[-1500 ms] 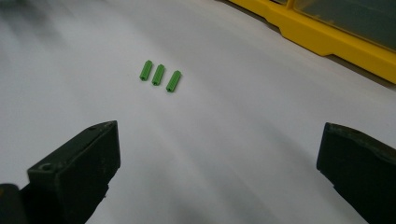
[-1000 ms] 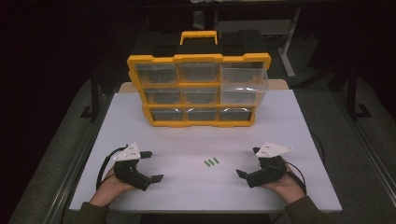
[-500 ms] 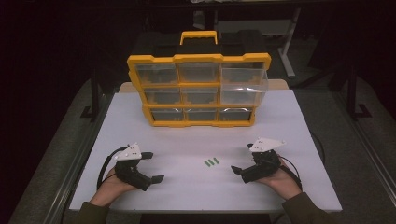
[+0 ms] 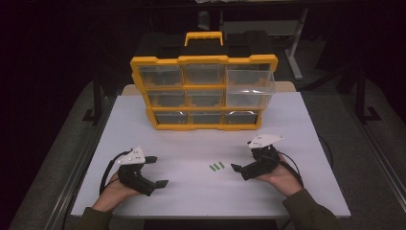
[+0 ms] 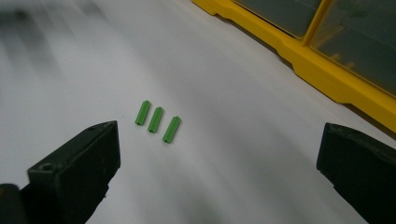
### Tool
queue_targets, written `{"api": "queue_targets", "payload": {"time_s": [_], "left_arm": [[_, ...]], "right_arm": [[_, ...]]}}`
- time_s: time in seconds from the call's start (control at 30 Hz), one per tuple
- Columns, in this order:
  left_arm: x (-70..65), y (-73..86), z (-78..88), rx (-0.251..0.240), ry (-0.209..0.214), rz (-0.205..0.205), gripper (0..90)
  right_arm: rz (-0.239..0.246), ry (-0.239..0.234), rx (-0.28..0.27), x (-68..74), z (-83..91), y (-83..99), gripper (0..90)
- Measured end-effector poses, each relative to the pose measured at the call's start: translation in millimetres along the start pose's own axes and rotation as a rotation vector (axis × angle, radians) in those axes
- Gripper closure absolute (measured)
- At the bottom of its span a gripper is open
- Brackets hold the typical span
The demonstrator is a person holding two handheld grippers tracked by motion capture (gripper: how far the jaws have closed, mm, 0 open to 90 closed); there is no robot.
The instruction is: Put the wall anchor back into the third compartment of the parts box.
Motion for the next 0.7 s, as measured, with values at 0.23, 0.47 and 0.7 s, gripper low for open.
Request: {"api": "queue_targets", "payload": {"time_s": [0.23, 0.47, 0.7], "left_arm": [[1.1, 1.2, 0.1, 0.014, -0.001, -0.006, 0.0], [0.8, 1.6, -0.1, 0.016, 0.001, -0.001, 0.0], [1.9, 1.0, 0.0, 0.013, -0.002, -0.013, 0.0]], "right_arm": [[0.009, -0.006, 0.014, -0.1, -7.6, -9.0, 0.0], [0.009, -0.016, 0.021, 1.1, -13.9, -18.7, 0.0], [0.029, -0.019, 0.045, 3.4, -22.3, -27.5, 0.0]]}}
Point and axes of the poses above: each handheld gripper's, and its own axes: z roughly backward along the jaws, y roughly out of its underside, x roughly to its left, the point moved 8 cm from there along -z, roughly forward along the jaws, and after that the axes turned 13 degrees about x, right-handed, at the moved point
